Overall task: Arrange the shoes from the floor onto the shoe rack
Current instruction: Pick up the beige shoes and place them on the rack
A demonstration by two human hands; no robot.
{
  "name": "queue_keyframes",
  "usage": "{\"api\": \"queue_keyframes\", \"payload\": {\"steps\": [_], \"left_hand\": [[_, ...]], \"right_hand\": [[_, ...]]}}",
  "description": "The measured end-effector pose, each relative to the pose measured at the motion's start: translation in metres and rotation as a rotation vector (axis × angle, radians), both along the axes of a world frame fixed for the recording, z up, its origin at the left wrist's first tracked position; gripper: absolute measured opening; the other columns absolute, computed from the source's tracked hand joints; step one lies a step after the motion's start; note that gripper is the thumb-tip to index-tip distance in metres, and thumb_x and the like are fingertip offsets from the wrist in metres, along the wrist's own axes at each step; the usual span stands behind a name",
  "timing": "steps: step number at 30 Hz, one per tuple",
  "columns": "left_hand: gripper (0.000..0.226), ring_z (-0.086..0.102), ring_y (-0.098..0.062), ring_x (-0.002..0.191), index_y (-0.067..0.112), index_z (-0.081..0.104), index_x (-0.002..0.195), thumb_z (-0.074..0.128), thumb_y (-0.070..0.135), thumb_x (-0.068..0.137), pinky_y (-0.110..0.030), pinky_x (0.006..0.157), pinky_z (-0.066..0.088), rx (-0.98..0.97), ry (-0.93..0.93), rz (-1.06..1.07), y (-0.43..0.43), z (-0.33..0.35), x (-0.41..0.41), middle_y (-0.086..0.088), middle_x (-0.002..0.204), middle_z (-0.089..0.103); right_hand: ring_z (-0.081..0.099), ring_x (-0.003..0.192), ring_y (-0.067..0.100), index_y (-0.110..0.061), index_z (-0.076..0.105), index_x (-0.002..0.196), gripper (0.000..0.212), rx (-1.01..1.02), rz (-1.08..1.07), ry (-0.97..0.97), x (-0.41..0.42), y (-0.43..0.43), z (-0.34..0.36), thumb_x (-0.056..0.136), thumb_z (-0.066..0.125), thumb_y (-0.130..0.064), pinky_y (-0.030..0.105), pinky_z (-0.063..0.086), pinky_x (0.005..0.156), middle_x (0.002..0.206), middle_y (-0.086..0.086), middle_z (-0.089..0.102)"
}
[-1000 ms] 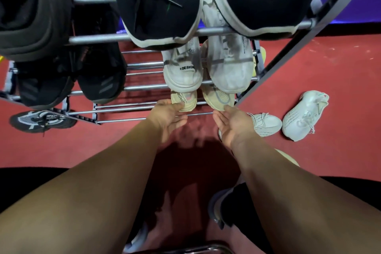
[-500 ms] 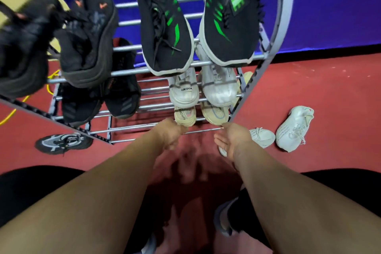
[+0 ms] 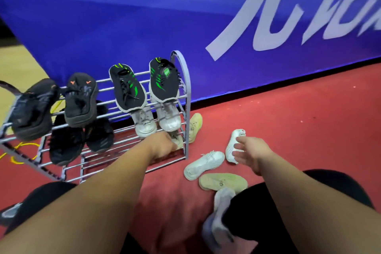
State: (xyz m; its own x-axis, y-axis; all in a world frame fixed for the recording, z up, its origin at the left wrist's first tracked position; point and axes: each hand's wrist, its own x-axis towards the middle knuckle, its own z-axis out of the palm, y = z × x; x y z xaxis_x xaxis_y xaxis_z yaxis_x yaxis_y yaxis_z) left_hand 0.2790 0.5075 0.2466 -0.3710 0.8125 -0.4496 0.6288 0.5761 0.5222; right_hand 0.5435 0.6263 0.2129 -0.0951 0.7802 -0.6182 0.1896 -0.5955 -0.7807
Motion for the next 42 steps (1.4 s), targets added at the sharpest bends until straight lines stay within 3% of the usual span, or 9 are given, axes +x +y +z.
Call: {"api": "queue_keyframes", "payload": {"steps": [5, 17, 20, 24, 29, 33, 36, 40, 42], "left_hand": [[0.03, 0.059, -0.024, 0.1, 0.018, 0.064, 0.116, 0.067, 0.034, 0.09, -0.03, 0.088, 0.046, -0.006, 0.152, -0.163, 0.015, 0.022, 0.044, -0.005, 0.117, 0.068], [0.043, 0.058, -0.025, 0.12, 0.023, 0.06, 0.13, 0.063, 0.039, 0.09, -0.032, 0.101, 0.046, -0.156, 0.367, -0.373, 0.067, 0.009, 0.092, -0.002, 0.132, 0.063], [0.042, 0.06, -0.024, 0.116, 0.023, 0.059, 0.13, 0.062, 0.039, 0.091, -0.031, 0.097, 0.047, -0.225, 0.384, -0.405, 0.091, -0.008, 0.093, -0.003, 0.13, 0.064], [0.04, 0.06, -0.027, 0.116, 0.017, 0.06, 0.127, 0.063, 0.034, 0.091, -0.031, 0.097, 0.047, -0.28, 0.365, -0.443, 0.121, -0.039, 0.102, -0.006, 0.126, 0.065], [0.045, 0.06, -0.026, 0.118, 0.019, 0.059, 0.132, 0.062, 0.034, 0.089, -0.031, 0.096, 0.047, -0.366, 0.304, -0.499, 0.154, -0.112, 0.11, -0.007, 0.132, 0.064], [0.049, 0.061, -0.028, 0.118, 0.017, 0.056, 0.139, 0.062, 0.031, 0.092, -0.03, 0.095, 0.049, -0.435, 0.221, -0.508, 0.173, -0.179, 0.118, -0.01, 0.134, 0.063], [0.036, 0.062, -0.029, 0.113, 0.011, 0.066, 0.124, 0.058, 0.029, 0.095, -0.032, 0.093, 0.051, -0.463, 0.153, -0.483, 0.183, -0.224, 0.121, -0.012, 0.126, 0.066], [0.035, 0.063, -0.025, 0.09, 0.003, 0.069, 0.117, 0.059, 0.028, 0.095, -0.028, 0.068, 0.051, -0.637, 0.021, -0.349, 0.189, -0.282, 0.12, -0.015, 0.118, 0.07], [0.037, 0.067, -0.026, 0.087, 0.0, 0.068, 0.117, 0.065, 0.028, 0.092, -0.032, 0.074, 0.059, -0.677, -0.055, -0.202, 0.19, -0.309, 0.115, -0.015, 0.113, 0.072]], "right_hand": [[0.066, 0.078, 0.024, -0.012, 0.062, 0.117, 0.02, 0.076, -0.075, -0.043, 0.072, 0.001, 0.023, 0.1, 0.06, -0.024, 0.049, 0.057, 0.097, 0.103, 0.005, 0.068], [0.06, 0.072, 0.024, -0.005, 0.057, 0.126, 0.033, -0.069, -0.064, 0.053, 0.077, 0.036, -0.019, 0.097, 0.061, -0.021, 0.029, 0.054, 0.06, 0.106, 0.009, 0.063], [0.053, 0.065, 0.022, -0.003, 0.055, 0.133, 0.04, -0.113, -0.098, 0.071, 0.067, 0.057, -0.032, 0.097, 0.062, -0.02, 0.028, 0.047, 0.056, 0.097, 0.011, 0.058], [0.061, 0.082, 0.028, -0.005, 0.049, 0.139, 0.045, -0.128, -0.097, 0.059, 0.055, 0.085, -0.045, 0.099, 0.061, -0.021, 0.03, 0.048, 0.057, 0.115, 0.016, 0.062], [0.055, 0.066, 0.026, -0.003, 0.059, 0.116, 0.024, -0.181, -0.066, -0.104, 0.073, 0.111, -0.094, 0.098, 0.061, -0.018, 0.041, 0.052, 0.069, 0.089, 0.014, 0.057], [0.055, 0.076, 0.03, -0.009, 0.057, 0.08, 0.019, -0.238, -0.056, -0.237, 0.095, 0.115, -0.159, 0.097, 0.062, -0.016, 0.041, 0.048, 0.071, 0.085, 0.015, 0.055], [0.056, 0.07, 0.029, -0.012, 0.053, 0.076, 0.023, -0.305, -0.032, -0.298, 0.097, 0.117, -0.205, 0.098, 0.06, -0.014, 0.037, 0.048, 0.066, 0.08, 0.012, 0.055], [0.049, 0.062, 0.016, -0.02, 0.049, 0.073, 0.028, -0.397, 0.058, -0.344, 0.089, 0.123, -0.26, 0.099, 0.056, -0.015, 0.028, 0.045, 0.059, 0.076, 0.002, 0.052], [0.047, 0.061, 0.014, -0.021, 0.049, 0.072, 0.03, -0.427, 0.097, -0.344, 0.082, 0.126, -0.285, 0.101, 0.056, -0.014, 0.026, 0.042, 0.057, 0.075, 0.001, 0.051]]}}
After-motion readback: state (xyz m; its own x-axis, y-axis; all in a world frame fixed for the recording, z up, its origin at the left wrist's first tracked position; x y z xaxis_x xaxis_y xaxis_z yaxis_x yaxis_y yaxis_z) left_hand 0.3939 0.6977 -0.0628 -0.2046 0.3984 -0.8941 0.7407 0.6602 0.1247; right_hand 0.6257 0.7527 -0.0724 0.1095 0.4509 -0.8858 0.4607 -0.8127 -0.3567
